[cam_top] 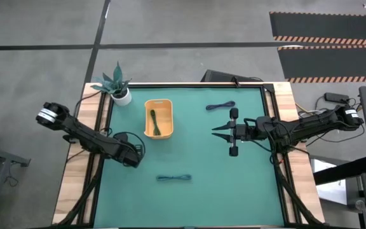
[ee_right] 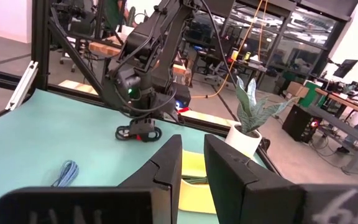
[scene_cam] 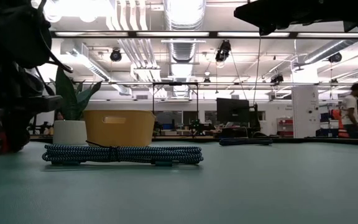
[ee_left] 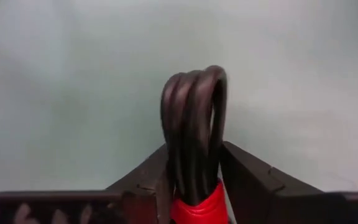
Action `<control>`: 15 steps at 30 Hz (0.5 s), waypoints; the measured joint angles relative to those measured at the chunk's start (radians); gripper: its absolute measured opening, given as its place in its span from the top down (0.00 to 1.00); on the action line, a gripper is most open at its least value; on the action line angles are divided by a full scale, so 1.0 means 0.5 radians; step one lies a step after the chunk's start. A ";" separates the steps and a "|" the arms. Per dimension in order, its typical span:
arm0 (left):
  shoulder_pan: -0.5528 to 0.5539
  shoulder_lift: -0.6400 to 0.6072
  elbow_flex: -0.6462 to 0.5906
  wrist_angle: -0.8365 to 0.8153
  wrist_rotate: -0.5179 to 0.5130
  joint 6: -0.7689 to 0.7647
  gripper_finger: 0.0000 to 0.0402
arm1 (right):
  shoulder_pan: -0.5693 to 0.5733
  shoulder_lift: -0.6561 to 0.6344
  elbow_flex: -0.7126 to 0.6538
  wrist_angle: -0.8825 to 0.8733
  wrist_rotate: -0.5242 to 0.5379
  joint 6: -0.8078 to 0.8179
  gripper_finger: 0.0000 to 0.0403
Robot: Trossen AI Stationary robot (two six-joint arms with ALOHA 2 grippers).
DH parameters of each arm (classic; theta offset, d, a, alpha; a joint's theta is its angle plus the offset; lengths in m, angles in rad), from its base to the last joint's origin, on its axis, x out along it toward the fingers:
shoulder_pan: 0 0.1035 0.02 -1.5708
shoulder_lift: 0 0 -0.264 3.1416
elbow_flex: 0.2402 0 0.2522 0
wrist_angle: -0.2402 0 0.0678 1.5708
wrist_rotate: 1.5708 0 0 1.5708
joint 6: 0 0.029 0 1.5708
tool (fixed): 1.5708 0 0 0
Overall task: Pick and place USB-C Cables
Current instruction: Put the black USB cable into the yellow bin
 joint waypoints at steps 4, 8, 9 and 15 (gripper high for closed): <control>-0.001 0.040 0.016 0.002 -0.002 0.000 0.78 | 0.000 0.000 0.000 -0.001 0.000 0.002 0.85; -0.001 0.049 0.027 0.001 0.000 0.001 0.83 | 0.000 0.000 0.000 -0.001 0.000 0.002 0.85; 0.000 0.044 0.027 0.000 0.004 0.001 0.84 | 0.000 0.000 0.000 -0.001 0.000 0.002 0.85; 0.000 0.011 0.023 -0.018 0.034 0.004 0.87 | 0.000 0.000 0.000 -0.001 0.000 0.011 0.85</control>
